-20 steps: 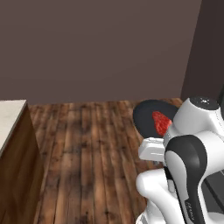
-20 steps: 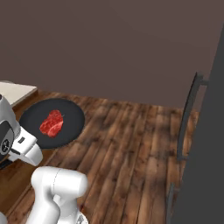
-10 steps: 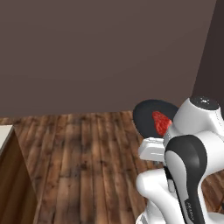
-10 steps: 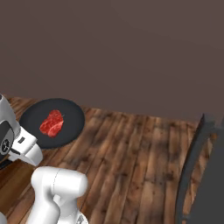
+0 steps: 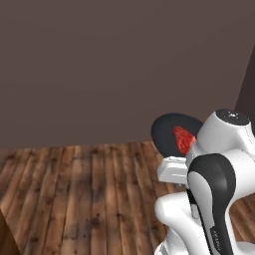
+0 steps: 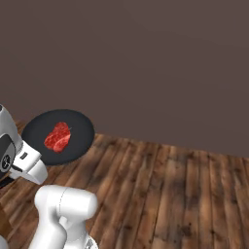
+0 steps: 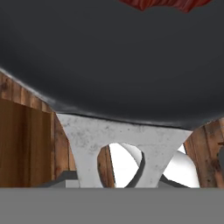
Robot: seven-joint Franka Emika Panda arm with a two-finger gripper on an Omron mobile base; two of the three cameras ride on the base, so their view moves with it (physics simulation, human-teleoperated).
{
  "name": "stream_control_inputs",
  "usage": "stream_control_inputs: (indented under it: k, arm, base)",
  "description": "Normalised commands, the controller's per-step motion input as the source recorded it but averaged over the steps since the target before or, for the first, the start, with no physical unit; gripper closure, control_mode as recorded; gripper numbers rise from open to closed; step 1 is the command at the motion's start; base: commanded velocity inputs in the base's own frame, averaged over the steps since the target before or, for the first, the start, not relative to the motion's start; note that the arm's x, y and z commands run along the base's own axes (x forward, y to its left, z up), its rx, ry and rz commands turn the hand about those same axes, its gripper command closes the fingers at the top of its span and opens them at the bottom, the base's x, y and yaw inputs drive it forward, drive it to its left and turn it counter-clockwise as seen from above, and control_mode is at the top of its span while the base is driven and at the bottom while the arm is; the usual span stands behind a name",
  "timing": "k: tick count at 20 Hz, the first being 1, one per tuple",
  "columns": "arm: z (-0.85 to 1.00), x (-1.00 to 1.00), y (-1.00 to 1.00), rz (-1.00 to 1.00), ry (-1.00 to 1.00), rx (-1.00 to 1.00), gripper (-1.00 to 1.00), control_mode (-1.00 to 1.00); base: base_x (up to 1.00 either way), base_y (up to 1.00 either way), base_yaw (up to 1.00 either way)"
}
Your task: Pick up the pan with the steak in it and place it on the dining table. Then place the steak on the plate.
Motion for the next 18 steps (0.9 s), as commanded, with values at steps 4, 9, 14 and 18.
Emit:
stream_control_inputs:
  k: [4,9,14,18]
  arm:
    - [0.0,0.0,0.0,0.0,0.0,0.0,1.0,1.0]
    - [0.0,0.0,0.0,0.0,0.0,0.0,1.0,1.0]
    - [0.0,0.0,0.0,0.0,0.0,0.0,1.0,1.0]
    - [0.0,0.0,0.0,0.0,0.0,0.0,1.0,1.0]
  base:
    - [1.0,-0.24,0.0]
    - [1.0,-0.24,0.0]
    - [1.0,-0.23,0.0]
    - [1.0,-0.22,0.0]
